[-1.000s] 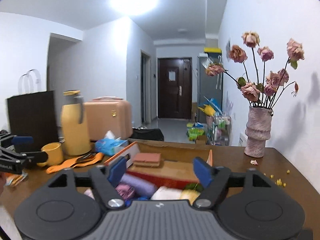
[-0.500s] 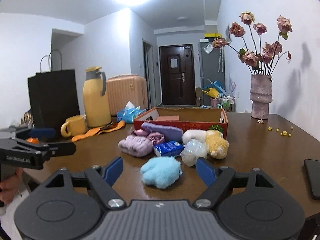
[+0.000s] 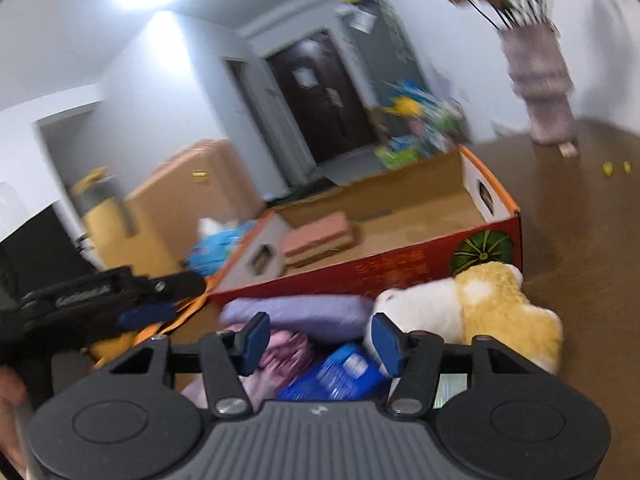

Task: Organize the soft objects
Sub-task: 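Grasp the purple burlap pouch with the right gripper, then carry the purple pouch into the box beside the sponge and release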

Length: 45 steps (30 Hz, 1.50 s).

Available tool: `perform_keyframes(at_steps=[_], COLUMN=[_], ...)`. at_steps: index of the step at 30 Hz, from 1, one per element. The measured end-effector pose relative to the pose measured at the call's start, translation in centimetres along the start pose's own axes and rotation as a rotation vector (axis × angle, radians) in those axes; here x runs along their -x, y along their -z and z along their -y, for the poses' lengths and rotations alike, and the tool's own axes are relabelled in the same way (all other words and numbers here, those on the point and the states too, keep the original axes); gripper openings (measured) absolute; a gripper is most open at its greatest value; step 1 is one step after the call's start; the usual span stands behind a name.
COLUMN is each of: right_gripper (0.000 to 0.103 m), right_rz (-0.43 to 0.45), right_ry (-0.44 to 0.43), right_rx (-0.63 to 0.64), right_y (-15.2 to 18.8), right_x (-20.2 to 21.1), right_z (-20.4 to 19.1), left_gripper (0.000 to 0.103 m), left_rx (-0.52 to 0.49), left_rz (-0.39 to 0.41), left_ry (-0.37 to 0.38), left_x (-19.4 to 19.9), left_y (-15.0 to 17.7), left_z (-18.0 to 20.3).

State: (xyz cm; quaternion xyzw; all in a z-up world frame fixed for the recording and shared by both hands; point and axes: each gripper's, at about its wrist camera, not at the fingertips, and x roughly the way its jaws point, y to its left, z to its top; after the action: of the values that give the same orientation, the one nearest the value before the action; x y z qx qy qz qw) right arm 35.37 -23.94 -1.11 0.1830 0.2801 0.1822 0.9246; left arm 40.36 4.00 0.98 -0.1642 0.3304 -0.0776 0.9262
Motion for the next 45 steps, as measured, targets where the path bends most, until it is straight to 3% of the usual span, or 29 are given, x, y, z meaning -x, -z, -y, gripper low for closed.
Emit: perform_keyframes(at_steps=[2,4,6,9,12,17,21,23,25,29,30,31,33,37,41,43,45], right_gripper=[0.047,0.035,0.021,0.01,0.004,0.003,0.003,0.003,0.003,0.005,0.011,0.013,0.022,0.042,0.045,0.045,0.041], right_rz=[-0.018,-0.042,-0.077,-0.098,-0.073,0.002,0.095,0.108,0.076,-0.029,-0.045,-0.059,-0.07,-0.019,-0.017,-0.032,-0.043], right_ry=[0.016,0.015,0.023,0.036,0.027,-0.023,-0.079,-0.101,-0.103,-0.081,-0.079,-0.072,-0.075,-0.073,-0.049,-0.056,-0.045], right_rx=[-0.044,-0.07,-0.082,-0.064,-0.067,-0.009,0.115,0.213,0.286,0.333,0.322,0.306,0.296,0.261,0.116,0.056,0.04], right_y=[-0.7,-1.1,-1.2,-1.0,-0.9,-1.5,0.0,2.8,6.6,13.0,14.1,15.0,15.8,15.4,14.6,14.2,14.4], right_x=[-2.4,-4.0,-5.2,-6.3,-5.5,-1.4,5.1,8.2,10.2,11.1,11.1,11.3,11.9,13.4,11.7,10.7,9.8], right_z=[0.5,0.6,0.8,0.7,0.7,-1.2,-4.0,-5.4,-6.4,-7.3,-7.2,-7.1,-6.8,-6.6,-5.4,-5.0,-4.9], left_gripper=[0.067,0.035,0.021,0.012,0.005,0.004,0.004,0.004,0.004,0.006,0.014,0.035,0.066,0.074,0.067,0.046,0.035], left_rx=[0.026,0.055,0.085,0.06,0.048,-0.04,-0.056,-0.035,-0.013,0.034,0.027,0.013,-0.029,-0.055,0.008,0.013,0.009], left_rz=[-0.045,-0.106,-0.149,-0.124,-0.086,0.045,0.13,0.114,0.041,-0.013,0.005,0.021,0.053,0.131,0.093,0.043,-0.003], left_ry=[0.002,0.053,0.103,0.094,0.136,0.181,0.227,0.252,0.246,0.18,0.143,0.101,0.063,0.102,0.107,0.125,0.143], left_x=[-1.7,-2.9,-3.7,-3.4,-1.6,5.9,13.3,15.3,15.7,15.9,16.3,16.7,17.5,18.3,16.0,14.9,14.2], left_y=[-0.6,-0.9,-0.9,-0.8,-0.9,-0.3,3.9,7.4,11.4,16.7,17.4,18.0,18.7,18.9,18.3,18.3,18.6], left_z=[-0.7,-1.3,-1.9,-1.6,-0.8,2.3,1.8,0.5,-1.1,-3.6,-3.9,-4.1,-4.3,-4.4,-5.0,-5.1,-5.2])
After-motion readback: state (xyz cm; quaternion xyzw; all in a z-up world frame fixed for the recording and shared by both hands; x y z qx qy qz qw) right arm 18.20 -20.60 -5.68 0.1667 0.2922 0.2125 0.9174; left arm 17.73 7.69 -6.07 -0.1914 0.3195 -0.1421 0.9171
